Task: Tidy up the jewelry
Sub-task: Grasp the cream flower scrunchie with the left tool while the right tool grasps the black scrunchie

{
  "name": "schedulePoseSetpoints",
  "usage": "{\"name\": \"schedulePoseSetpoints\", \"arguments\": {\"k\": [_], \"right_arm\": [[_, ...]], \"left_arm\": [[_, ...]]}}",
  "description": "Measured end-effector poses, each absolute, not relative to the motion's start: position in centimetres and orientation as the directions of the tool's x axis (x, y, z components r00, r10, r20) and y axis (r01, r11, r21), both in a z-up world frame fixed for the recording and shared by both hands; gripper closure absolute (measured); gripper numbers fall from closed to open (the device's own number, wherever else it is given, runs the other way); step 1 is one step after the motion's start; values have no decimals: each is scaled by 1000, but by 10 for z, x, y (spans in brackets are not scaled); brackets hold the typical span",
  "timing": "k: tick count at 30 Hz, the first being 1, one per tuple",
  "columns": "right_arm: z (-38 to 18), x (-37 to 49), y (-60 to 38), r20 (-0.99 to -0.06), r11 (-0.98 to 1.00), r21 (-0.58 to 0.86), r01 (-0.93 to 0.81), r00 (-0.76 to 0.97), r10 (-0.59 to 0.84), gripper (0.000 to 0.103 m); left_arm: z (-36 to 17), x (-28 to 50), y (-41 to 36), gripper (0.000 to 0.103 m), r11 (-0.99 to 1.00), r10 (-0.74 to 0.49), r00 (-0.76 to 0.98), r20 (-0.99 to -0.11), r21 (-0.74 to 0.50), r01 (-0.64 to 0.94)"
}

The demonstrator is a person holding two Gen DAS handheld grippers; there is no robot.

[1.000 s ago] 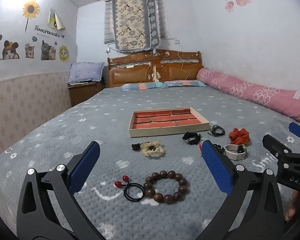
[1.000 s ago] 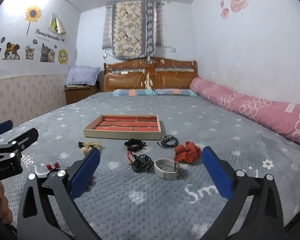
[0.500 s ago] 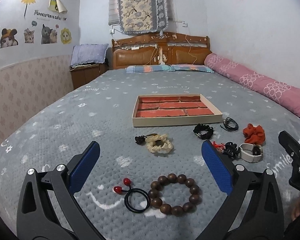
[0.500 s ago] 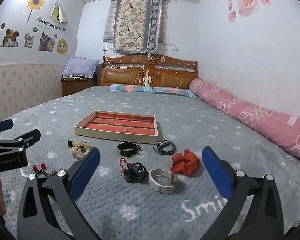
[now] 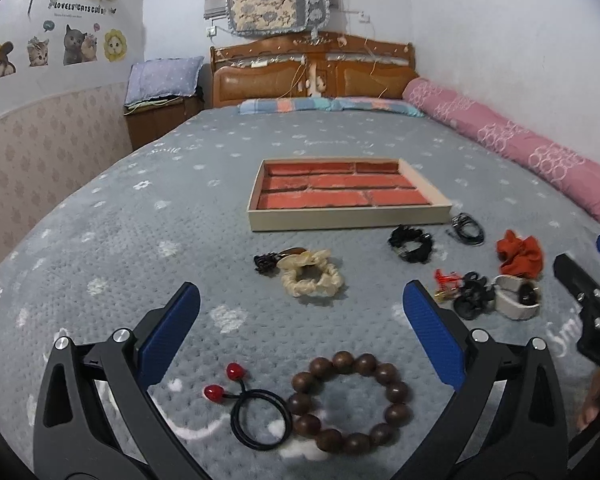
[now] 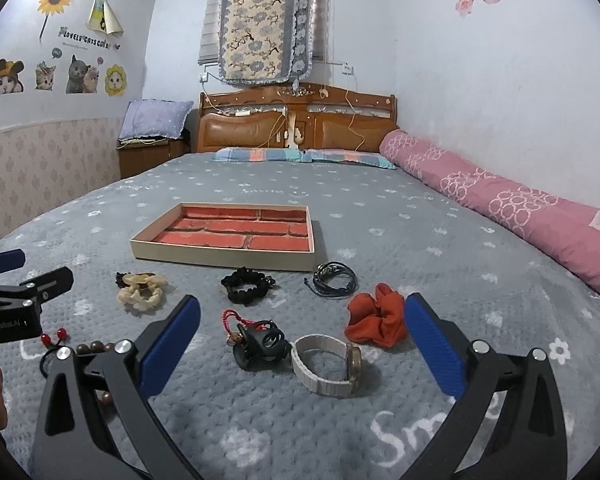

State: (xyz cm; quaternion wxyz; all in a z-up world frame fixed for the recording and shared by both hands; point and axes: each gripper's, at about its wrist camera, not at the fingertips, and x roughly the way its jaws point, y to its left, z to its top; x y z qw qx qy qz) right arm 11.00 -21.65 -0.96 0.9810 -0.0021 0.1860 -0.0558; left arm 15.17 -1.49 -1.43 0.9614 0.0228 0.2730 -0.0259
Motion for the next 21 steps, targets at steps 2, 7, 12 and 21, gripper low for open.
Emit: {"name": "schedulePoseSetpoints", "arguments": {"k": [2,7,12,21], "right_arm": [[-15,117,-219,-380,994,-18,105,919,-104,4],[-23,127,-221,-394,994,-41,106,912,-113,4],[-26,138,-226,-418,995,-26,97,903,-99,4],[-16,180,-232,-434,997,2,82,898,-73,4]], "left_arm": [[-19,160,-12,5,998,-40,837,-546,22,62],[-23,168,-6,5,999,-19,838,-545,29,41],[-22,182,-2,5,998,-49,824,-564,2,60],[-19,216,-9,5,993,-102,774,-625,-19,116]]}}
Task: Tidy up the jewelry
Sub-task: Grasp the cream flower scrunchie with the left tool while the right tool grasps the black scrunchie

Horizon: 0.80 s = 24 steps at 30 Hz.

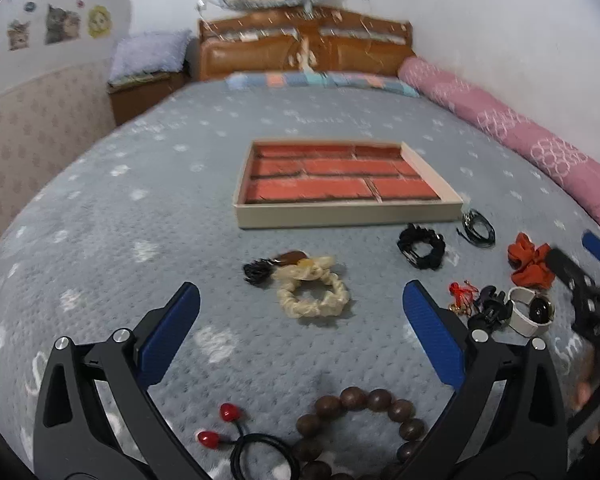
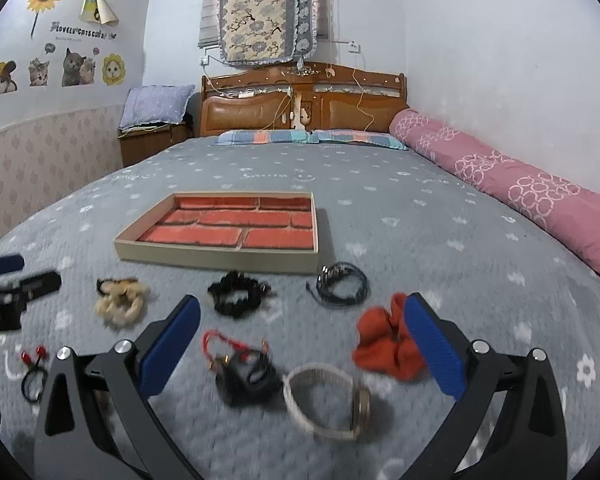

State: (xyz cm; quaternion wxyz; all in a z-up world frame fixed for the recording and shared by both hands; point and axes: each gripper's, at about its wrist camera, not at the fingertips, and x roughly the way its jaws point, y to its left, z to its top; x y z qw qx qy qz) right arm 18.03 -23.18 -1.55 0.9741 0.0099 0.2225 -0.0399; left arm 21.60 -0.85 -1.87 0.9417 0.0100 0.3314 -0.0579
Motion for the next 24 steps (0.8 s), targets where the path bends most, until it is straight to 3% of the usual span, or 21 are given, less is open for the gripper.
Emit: {"name": "schedulePoseSetpoints", "arguments": {"k": [13,14,16,19,22,24], "right_arm": [[-41,278,-244,-617,988,143,55,785,46,4],[-43,284,-242,-629,988,143,60,776,44,4],[-47,294,-238,-647,989,137,61,761,43,4],[-52,305,-229,-671,993,105,54,741,31,5],[-58,315,-219,-699,996,75,38,714,25,11],[-63,322,-216,-722,997,73,30,691,32,21]], "left_arm": [[-46,277,-3,7,992,-118,679,-725,-52,117],[-49,281,-2,10,992,-120,668,-734,-57,115],[-57,288,2,25,992,-124,642,-757,-71,107],[-65,293,7,28,990,-143,615,-775,-105,97],[-70,295,5,28,990,-143,606,-783,-102,102],[-71,297,2,28,989,-142,602,-785,-97,107]]}}
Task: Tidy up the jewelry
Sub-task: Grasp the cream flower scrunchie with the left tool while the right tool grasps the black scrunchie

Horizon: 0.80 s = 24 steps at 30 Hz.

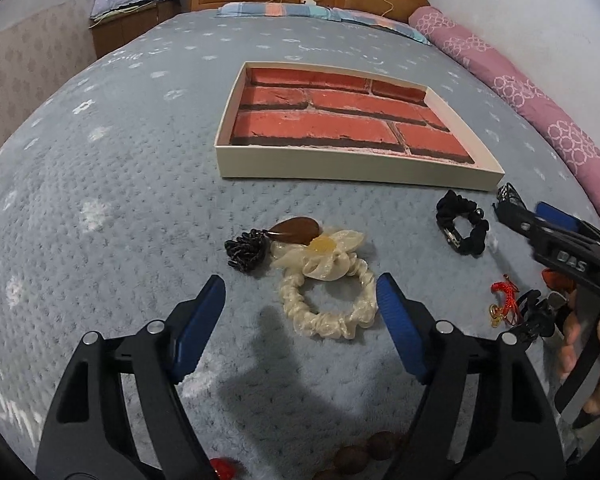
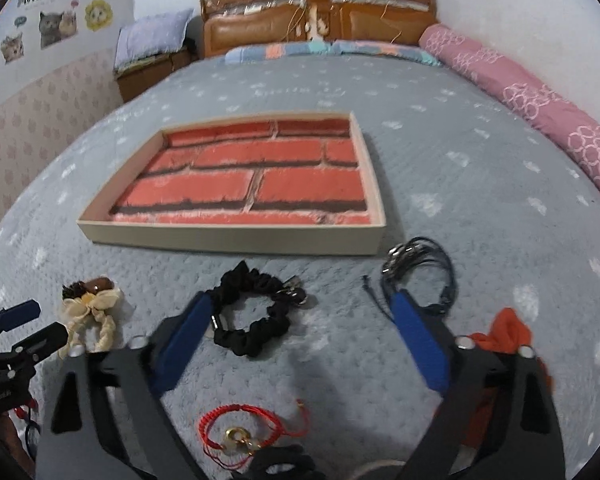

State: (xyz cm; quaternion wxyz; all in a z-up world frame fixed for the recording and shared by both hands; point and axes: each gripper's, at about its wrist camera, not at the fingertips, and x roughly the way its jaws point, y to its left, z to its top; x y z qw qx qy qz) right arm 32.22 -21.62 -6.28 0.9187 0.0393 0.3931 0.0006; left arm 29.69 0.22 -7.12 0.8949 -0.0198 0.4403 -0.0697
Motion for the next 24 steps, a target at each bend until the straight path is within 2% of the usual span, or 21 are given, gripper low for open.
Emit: {"name": "schedulePoseSetpoints", "arguments": {"k": [6,9,11,13,15,17,22,24], "right_arm": [[-74,337,-213,-773,998,61,34,634,26,28],[-79,340,-207,-794,999,34,16,607,17,34],[-83,343,-204,-806,1000,25,7,592,16,40],[-89,346,-203,-821,1000,21,6,571,14,45],[-94,349,-202,-833,1000,21,5,553,15,50],[-95,350,-201,-834,1000,15,-2,552,14,54],[-96,350,-200,-834,999,30,-23,551,37,70],[-96,351,-197,-833,999,40,-31,551,50,79]], "left_arm": [[-78,300,-7,28,991,-109,587,-802,-44,123],[-83,302,-10,31,991,-102,574,-813,-33,130],[-86,304,-12,40,991,-102,561,-821,-33,133],[-91,307,-13,55,991,-101,541,-835,-34,133],[-95,309,-14,62,991,-103,531,-841,-39,132],[-99,312,-13,65,991,-95,525,-846,-31,129],[-100,316,-14,83,991,-80,524,-848,-12,131],[-100,317,-11,89,991,-90,521,-849,-27,128]]}}
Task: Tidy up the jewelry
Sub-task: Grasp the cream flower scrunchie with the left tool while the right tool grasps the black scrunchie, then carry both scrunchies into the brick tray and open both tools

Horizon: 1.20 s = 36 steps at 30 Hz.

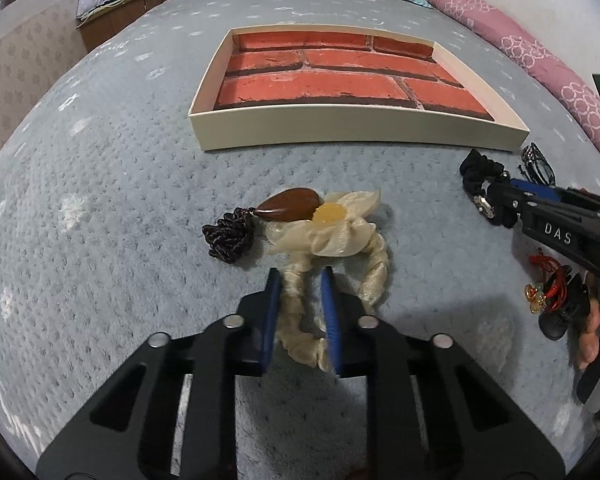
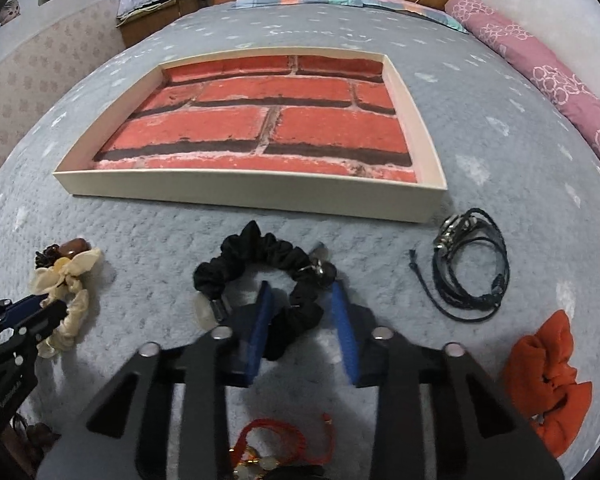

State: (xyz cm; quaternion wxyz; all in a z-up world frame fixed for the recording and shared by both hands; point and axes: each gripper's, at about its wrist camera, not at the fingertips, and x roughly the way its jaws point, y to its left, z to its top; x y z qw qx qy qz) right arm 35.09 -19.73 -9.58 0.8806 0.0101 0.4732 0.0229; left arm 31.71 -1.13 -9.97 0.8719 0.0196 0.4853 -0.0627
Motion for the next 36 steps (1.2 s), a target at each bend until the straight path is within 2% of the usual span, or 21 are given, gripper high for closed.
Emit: {"name": "schedulePoseSetpoints", "arguments": {"k": [1,3,8,24,36], "right_arm": [[-95,350,-196,-831,999,40,-33,553,52,81],[-95,348,-194,-828,998,38,-40,558,54,87],[-91,342,-196,-813,998,40,-46,580,59,90],[-48,333,-202,-721,997,53,-60,688,80,91],[-12,373,-205,-673,996,57,-67,735,88,91]], "left_arm": [[-100,318,-9,94,991,-107,518,-849,-47,127],[-100,319,-6,94,990,-122,514,-849,-71,118],[-97,317,-7,96,990,-129,520,-845,-78,118],[-41,308,-23,97,983,-134,635,-760,-18,185],[7,373,-20,96,985,-138,663,-736,-32,169]]}}
